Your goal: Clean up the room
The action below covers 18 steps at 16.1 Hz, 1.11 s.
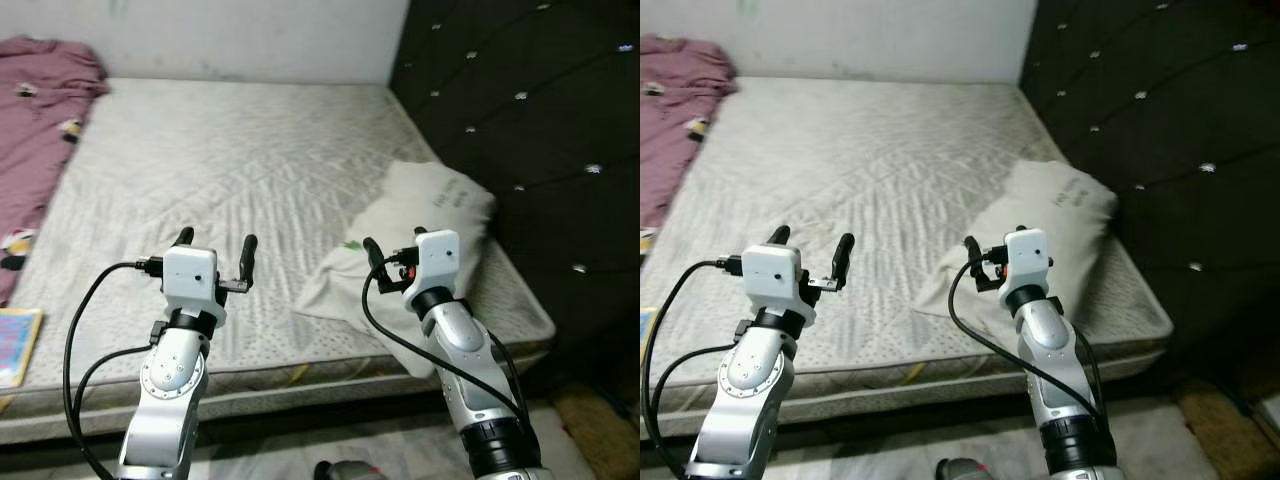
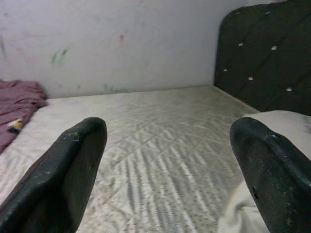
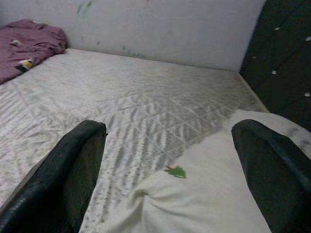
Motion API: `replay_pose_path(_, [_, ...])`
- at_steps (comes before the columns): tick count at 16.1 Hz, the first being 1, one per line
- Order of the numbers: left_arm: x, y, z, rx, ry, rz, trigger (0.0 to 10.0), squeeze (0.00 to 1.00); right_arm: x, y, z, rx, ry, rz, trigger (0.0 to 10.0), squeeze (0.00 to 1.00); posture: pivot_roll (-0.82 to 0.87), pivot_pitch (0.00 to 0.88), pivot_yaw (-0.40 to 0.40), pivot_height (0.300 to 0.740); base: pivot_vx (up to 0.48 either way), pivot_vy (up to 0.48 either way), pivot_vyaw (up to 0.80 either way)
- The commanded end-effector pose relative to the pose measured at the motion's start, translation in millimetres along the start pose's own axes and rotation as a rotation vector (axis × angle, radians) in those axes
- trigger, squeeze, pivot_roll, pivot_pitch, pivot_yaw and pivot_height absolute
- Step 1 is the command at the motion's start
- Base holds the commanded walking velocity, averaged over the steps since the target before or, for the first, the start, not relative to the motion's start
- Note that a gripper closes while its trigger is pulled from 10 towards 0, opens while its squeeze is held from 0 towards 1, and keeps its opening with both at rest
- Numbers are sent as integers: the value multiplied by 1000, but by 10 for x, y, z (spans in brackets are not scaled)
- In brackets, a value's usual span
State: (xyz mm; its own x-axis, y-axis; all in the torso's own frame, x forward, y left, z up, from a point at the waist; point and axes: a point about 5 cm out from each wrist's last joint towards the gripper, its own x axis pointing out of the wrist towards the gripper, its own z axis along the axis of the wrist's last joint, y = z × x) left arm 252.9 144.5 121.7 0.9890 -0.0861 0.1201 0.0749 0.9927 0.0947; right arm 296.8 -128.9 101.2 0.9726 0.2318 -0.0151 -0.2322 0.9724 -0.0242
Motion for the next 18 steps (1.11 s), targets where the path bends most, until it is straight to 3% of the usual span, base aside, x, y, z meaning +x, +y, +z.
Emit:
replay_pose_path(1, [13, -2, -10, 9, 13, 3, 10000, 0, 10, -31, 3, -8, 4, -10, 10000, 0, 9, 1, -51, 740, 0, 0, 0])
replay_pose_path(18, [12, -4, -9, -3, 19, 10, 10000, 0, 13, -39, 17, -14, 3, -7, 10000, 0, 2, 14, -55, 740, 0, -246, 0])
